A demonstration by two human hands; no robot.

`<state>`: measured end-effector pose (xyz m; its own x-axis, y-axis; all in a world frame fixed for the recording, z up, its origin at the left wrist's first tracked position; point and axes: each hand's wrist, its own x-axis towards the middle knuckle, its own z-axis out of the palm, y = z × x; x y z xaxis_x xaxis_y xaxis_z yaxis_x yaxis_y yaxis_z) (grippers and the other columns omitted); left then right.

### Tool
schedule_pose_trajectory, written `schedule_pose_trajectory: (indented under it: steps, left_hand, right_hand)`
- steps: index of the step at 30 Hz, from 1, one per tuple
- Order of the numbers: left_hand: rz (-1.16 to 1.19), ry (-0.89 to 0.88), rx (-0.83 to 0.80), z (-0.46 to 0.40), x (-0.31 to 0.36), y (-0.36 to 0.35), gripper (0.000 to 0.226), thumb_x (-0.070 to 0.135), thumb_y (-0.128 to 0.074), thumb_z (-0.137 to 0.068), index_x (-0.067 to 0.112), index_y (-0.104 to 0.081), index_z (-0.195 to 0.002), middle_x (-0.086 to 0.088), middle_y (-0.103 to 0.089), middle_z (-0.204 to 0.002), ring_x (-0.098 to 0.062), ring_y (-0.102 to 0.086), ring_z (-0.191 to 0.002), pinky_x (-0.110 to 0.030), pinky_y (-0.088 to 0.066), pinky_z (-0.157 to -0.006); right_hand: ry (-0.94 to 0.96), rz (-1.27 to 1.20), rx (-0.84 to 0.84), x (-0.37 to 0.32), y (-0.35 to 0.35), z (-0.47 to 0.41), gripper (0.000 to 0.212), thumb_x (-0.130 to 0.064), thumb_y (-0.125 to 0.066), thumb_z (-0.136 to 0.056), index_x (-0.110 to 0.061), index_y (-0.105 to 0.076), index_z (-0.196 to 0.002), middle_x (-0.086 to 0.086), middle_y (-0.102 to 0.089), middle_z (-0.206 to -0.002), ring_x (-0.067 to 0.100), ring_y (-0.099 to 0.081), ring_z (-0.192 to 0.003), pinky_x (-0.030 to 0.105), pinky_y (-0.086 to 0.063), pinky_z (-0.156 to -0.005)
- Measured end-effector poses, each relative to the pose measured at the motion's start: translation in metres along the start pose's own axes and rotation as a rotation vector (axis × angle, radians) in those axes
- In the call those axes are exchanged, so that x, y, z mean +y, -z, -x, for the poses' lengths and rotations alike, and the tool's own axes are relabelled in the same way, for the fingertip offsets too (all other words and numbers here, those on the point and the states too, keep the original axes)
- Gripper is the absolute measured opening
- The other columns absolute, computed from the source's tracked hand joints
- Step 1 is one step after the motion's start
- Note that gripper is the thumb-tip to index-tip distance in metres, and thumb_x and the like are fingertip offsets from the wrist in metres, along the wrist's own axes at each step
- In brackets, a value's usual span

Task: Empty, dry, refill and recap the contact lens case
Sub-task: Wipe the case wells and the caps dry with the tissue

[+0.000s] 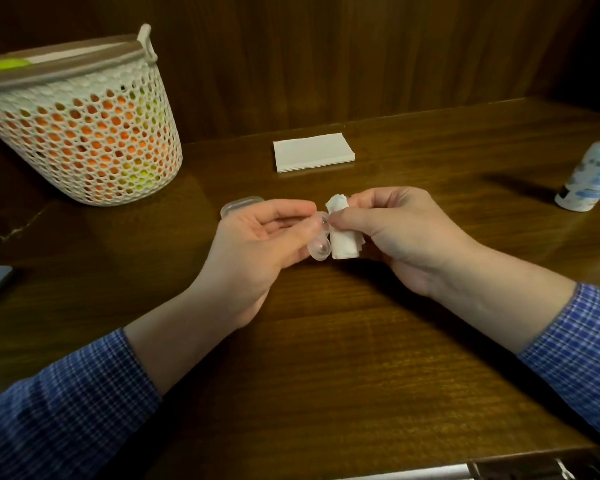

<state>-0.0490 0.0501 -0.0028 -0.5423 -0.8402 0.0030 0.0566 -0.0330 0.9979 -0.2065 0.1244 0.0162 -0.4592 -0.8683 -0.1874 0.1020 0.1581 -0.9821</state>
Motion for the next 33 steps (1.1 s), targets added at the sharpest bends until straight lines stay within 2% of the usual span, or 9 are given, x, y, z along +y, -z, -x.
schedule_pose_trajectory:
  steps: [5,7,11,14,18,22,26,29,33]
  left_hand:
    - [0.152,0.174,-0.124,-0.008,0.002,0.007,0.048,0.016,-0.07,-0.074,0.003,-0.071,-0.12,-0.01,-0.077,-0.115,-0.019,-0.075,-0.107,-0.026,-0.061,-0.082]
    - [0.186,0.221,-0.192,-0.011,0.004,0.01,0.048,0.014,-0.067,-0.079,0.002,-0.069,-0.125,-0.011,-0.075,-0.122,-0.019,-0.072,-0.113,-0.026,-0.06,-0.088]
    - [0.17,0.229,-0.304,-0.012,0.005,0.014,0.047,0.016,-0.064,-0.086,0.003,-0.066,-0.131,-0.012,-0.071,-0.13,-0.025,-0.067,-0.123,-0.038,-0.054,-0.105]
    - [0.092,0.197,-0.274,-0.012,0.003,0.013,0.045,0.018,-0.068,-0.082,0.007,-0.071,-0.126,-0.013,-0.074,-0.123,-0.025,-0.069,-0.114,-0.041,-0.054,-0.103]
    - [0.084,0.17,-0.293,-0.01,0.003,0.011,0.042,0.017,-0.065,-0.085,0.006,-0.07,-0.125,-0.012,-0.073,-0.125,-0.026,-0.068,-0.12,-0.041,-0.057,-0.1]
    - [0.096,0.125,-0.269,-0.008,0.003,0.012,0.035,0.02,-0.065,-0.086,0.011,-0.075,-0.118,-0.011,-0.075,-0.12,-0.023,-0.071,-0.114,-0.034,-0.06,-0.091]
    - [0.108,0.073,-0.178,-0.009,0.002,0.012,0.039,0.022,-0.069,-0.083,0.011,-0.072,-0.12,-0.007,-0.078,-0.112,-0.017,-0.074,-0.104,-0.03,-0.06,-0.084]
    - [0.142,0.097,-0.194,-0.009,0.001,0.012,0.036,0.022,-0.069,-0.081,0.018,-0.068,-0.117,-0.002,-0.077,-0.115,-0.016,-0.073,-0.11,-0.03,-0.06,-0.087]
    - [0.235,0.121,-0.186,-0.011,0.002,0.012,0.034,0.02,-0.068,-0.081,0.016,-0.069,-0.115,-0.004,-0.077,-0.117,-0.016,-0.072,-0.112,-0.027,-0.06,-0.084]
  right_hand:
    - [0.136,0.078,0.005,0.005,0.0,-0.001,0.012,-0.006,-0.086,-0.079,-0.012,-0.076,-0.082,0.014,-0.078,-0.09,0.02,-0.076,-0.081,0.034,-0.065,-0.073]
    - [0.175,0.101,-0.006,0.006,0.001,-0.001,0.009,-0.007,-0.085,-0.081,-0.011,-0.077,-0.085,0.014,-0.078,-0.09,0.02,-0.076,-0.082,0.033,-0.064,-0.075]
    - [0.218,0.088,-0.039,0.005,0.004,-0.001,0.005,-0.01,-0.084,-0.082,-0.013,-0.08,-0.082,0.008,-0.079,-0.084,0.01,-0.072,-0.073,0.02,-0.058,-0.065]
    - [0.21,0.101,-0.065,0.004,0.006,-0.002,0.006,-0.012,-0.086,-0.081,-0.014,-0.081,-0.078,0.003,-0.079,-0.083,0.012,-0.074,-0.079,0.02,-0.057,-0.067]
    - [0.167,0.102,-0.099,0.002,0.008,-0.002,0.009,-0.014,-0.086,-0.079,-0.017,-0.082,-0.072,0.003,-0.08,-0.084,0.012,-0.075,-0.093,0.022,-0.056,-0.07]
    - [0.148,0.129,-0.12,0.0,0.01,-0.003,0.007,-0.016,-0.086,-0.078,-0.018,-0.083,-0.072,0.001,-0.08,-0.086,0.008,-0.074,-0.094,0.024,-0.056,-0.073]
    - [0.062,0.076,-0.198,-0.002,0.01,-0.001,0.003,-0.016,-0.086,-0.077,-0.016,-0.084,-0.074,0.005,-0.081,-0.091,0.0,-0.074,-0.084,0.016,-0.058,-0.06]
    - [0.03,0.079,-0.232,-0.003,0.011,-0.001,0.005,-0.015,-0.083,-0.081,-0.017,-0.084,-0.077,0.005,-0.081,-0.094,0.003,-0.074,-0.079,0.022,-0.06,-0.069]
    - [0.065,0.109,-0.266,-0.004,0.013,-0.001,0.004,-0.014,-0.079,-0.086,-0.017,-0.082,-0.086,0.007,-0.08,-0.099,0.015,-0.073,-0.089,0.034,-0.057,-0.082]
